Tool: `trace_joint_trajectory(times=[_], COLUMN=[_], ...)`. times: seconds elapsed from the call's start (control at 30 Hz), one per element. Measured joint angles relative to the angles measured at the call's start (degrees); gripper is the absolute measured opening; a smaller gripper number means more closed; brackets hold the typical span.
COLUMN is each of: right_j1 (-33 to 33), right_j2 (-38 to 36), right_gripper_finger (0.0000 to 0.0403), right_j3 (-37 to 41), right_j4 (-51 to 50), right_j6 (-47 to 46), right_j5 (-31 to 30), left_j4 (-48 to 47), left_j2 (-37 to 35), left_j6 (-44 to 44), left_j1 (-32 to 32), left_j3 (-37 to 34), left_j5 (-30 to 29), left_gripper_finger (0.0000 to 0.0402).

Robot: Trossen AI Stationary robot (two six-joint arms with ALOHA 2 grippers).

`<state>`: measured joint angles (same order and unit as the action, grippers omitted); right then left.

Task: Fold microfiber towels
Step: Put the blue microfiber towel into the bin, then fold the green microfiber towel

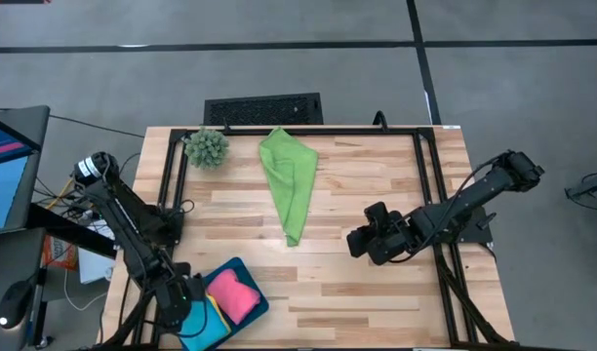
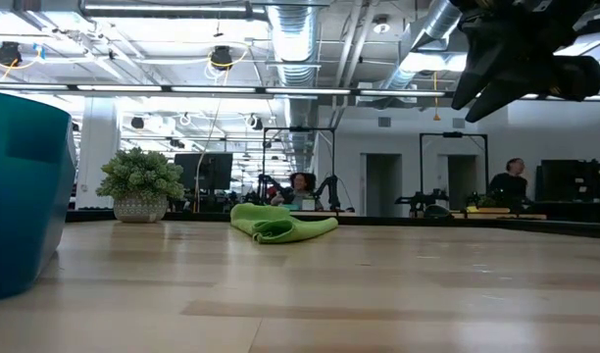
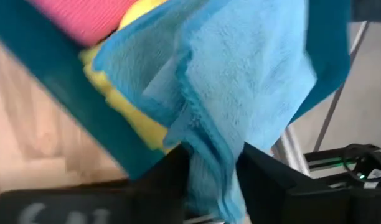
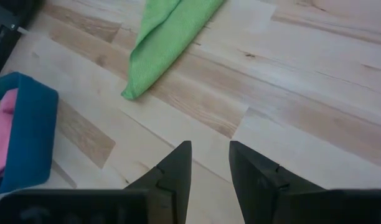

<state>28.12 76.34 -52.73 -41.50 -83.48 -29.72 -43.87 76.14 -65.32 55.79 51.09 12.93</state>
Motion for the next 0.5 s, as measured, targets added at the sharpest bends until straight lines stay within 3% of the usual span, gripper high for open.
trace_joint_trajectory(times=[0.3,0.5], right_j1=[-0.22,-0.33], right_j2=[0.0,0.0], right_gripper_finger=[0.0131,0.0131], right_j3=[0.0,0.0], right_j4=[0.02,0.37], right_j6=[1.51,4.61], right_j5=[-0.17,-0.19], left_j4=[-5.21,-13.51], left_j2=[-0.06,-3.84], left_j6=[-2.65,-1.03], left_j1=[-1.59,-6.99], left_j3=[0.0,3.59], left_j5=[2.5,1.32], left_gripper_finger=[0.0215,0.0233])
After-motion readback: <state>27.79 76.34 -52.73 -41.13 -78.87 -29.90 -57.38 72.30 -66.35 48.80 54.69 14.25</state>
